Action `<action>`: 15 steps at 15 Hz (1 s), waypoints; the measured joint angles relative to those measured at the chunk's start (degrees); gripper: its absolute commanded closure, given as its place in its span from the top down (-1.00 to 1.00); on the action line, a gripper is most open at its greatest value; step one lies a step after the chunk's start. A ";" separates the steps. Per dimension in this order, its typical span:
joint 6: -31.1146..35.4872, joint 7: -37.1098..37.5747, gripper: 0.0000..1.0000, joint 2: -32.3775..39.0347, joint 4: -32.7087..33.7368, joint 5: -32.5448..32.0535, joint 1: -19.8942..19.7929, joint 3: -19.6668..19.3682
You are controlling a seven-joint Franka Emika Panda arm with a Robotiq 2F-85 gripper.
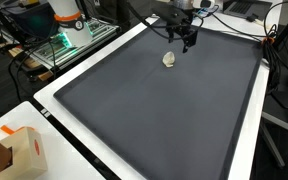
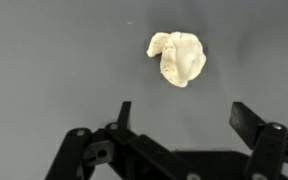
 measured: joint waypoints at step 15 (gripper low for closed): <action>1.39 -1.86 1.00 -4.94 -2.61 44.74 -10.31 0.53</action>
